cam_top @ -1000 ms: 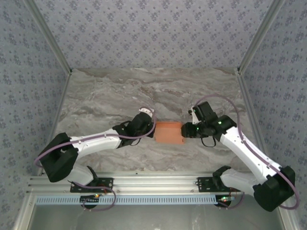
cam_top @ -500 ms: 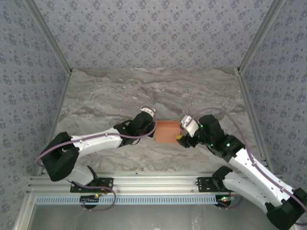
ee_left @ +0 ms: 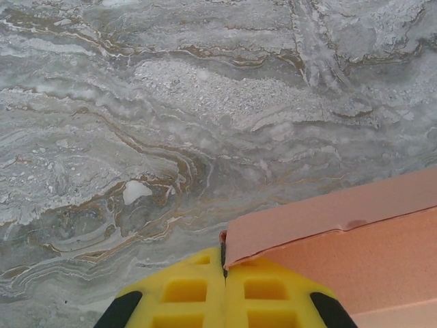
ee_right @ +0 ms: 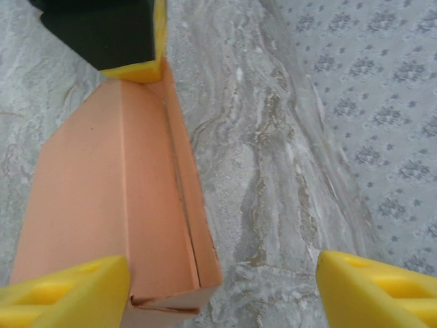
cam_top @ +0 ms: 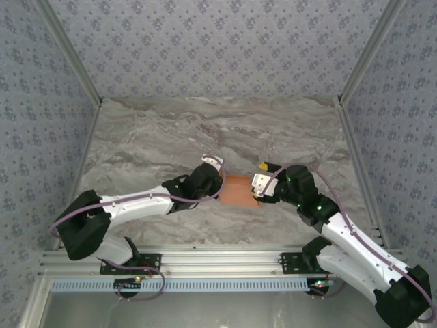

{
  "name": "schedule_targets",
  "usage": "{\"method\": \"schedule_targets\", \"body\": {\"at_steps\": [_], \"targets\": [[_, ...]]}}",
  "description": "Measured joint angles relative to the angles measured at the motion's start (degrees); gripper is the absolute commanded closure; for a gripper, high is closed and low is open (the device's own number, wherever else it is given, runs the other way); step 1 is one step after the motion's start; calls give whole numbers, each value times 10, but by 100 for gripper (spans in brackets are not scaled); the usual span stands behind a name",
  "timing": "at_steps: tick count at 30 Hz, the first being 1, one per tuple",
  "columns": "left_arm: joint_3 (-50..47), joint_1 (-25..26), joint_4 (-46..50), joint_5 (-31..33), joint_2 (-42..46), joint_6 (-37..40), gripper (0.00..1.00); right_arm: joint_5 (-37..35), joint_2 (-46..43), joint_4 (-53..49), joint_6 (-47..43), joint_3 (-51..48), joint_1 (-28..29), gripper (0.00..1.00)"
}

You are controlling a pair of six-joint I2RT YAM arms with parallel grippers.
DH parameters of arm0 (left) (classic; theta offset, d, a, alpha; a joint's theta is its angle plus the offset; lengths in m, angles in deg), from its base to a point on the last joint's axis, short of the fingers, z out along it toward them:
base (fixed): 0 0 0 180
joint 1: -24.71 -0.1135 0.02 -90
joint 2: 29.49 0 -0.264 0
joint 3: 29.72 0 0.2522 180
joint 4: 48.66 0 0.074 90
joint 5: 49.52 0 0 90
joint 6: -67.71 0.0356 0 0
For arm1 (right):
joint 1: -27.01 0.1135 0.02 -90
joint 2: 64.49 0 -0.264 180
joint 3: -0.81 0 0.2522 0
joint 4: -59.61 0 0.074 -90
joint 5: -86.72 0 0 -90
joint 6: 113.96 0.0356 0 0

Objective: Fold the paper box

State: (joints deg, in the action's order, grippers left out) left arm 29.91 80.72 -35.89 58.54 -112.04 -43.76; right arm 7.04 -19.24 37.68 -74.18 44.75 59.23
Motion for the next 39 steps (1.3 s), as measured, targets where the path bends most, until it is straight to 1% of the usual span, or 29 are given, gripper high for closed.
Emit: {"method": "schedule_targets", "body": {"at_steps": [4, 8, 14, 16, 17, 21, 22, 23, 24, 25, 26, 28, 30, 31, 33, 34, 36, 39], "targets": [[-10, 0, -8, 5, 7, 0, 100, 12, 16, -9, -17, 0, 5, 34], [-14, 0, -14, 8, 8, 0, 100, 3, 23, -16, -29, -3, 27, 41], [-16, 0, -23, 15, 8, 1, 100, -57, 53, -20, -57, -7, 73, 57], [-18, 0, -27, 20, 8, 2, 100, -88, 59, -7, -67, -17, 92, 59], [-19, 0, -28, 22, 9, 5, 98, -103, 60, 1, -70, -24, 102, 60], [-34, 2, -43, 23, 16, 15, 81, -155, 62, 38, -87, -52, 136, 63], [-42, 1, -50, 25, 21, 18, 75, -166, 62, 42, -90, -54, 142, 63], [-50, 1, -57, 26, 26, 20, 69, -175, 64, 47, -92, -56, 146, 63], [-59, 0, -64, 25, 32, 20, 65, -183, 66, 50, -94, -56, 147, 63], [-70, -1, -73, 24, 39, 21, 57, -189, 69, 54, -95, -57, 149, 63], [-82, -2, -83, 21, 47, 22, 52, -194, 72, 56, -96, -57, 149, 62], [-108, -2, -99, 9, 68, 20, 45, -202, 77, 61, -97, -57, 151, 63], [-141, -1, -115, -12, 97, 24, 33, -204, 84, 64, -98, -57, 155, 62], [-156, -1, -122, -23, 111, 23, 25, -204, 86, 66, -98, -57, 157, 62], [-204, 0, -142, -55, 162, 27, 6, -206, 92, 73, -98, -57, 162, 63], [-223, 0, -148, -65, 184, 26, 1, -206, 94, 75, -98, -57, 164, 62], [-265, 0, -151, -81, 250, 29, 1, -207, 99, 80, -98, -57, 170, 62], [-281, -4, -137, -82, 326, 26, 1, -210, 102, 82, -98, -57, 176, 62]]}}
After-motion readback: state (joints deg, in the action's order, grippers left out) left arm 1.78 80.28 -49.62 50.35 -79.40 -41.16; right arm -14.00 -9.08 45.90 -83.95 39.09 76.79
